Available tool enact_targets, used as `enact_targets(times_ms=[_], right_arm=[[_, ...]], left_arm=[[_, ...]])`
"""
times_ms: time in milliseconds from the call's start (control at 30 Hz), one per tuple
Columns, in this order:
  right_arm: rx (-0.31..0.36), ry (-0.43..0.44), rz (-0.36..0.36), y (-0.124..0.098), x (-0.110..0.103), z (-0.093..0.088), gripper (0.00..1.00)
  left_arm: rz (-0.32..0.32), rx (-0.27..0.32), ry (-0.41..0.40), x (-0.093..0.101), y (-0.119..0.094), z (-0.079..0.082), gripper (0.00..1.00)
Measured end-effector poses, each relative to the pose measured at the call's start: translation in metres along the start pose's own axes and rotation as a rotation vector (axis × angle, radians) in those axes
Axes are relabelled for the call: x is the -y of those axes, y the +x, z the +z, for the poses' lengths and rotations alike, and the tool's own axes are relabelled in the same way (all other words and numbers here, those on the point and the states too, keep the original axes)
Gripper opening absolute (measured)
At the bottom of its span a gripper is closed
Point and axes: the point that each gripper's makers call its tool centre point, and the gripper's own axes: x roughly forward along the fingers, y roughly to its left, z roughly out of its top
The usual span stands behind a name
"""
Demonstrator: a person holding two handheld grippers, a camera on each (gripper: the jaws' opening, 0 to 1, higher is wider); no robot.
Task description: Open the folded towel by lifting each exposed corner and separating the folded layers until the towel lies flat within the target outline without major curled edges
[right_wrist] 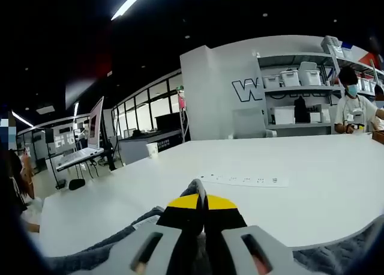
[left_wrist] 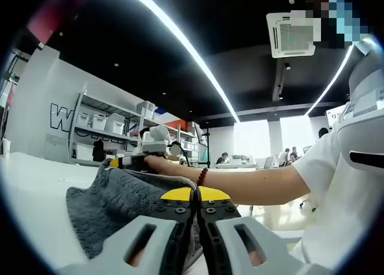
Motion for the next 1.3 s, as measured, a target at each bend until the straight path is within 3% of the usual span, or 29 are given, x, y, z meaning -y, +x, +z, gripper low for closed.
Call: enact_targets(times_ms=[533,867,1300], right_arm=[[0.005,-0.024,0.020,0.013,-0.013,0.011,0.00],[0.004,-0.035,0.029,0.012,-0.017,0.018,0.00],[0.018,-0.043,0.036,0.011,-0.026,0.027,0.00]], left_arm=[[0.014,0.036,-0.002,-0.006,-0.009,0.013,0.00],[0.021,0.049,0.030,-0.007,-0.010,0.019,0.00],[-0.004,0.062,0.000,-0.007,-0.012,0.023,0.00]])
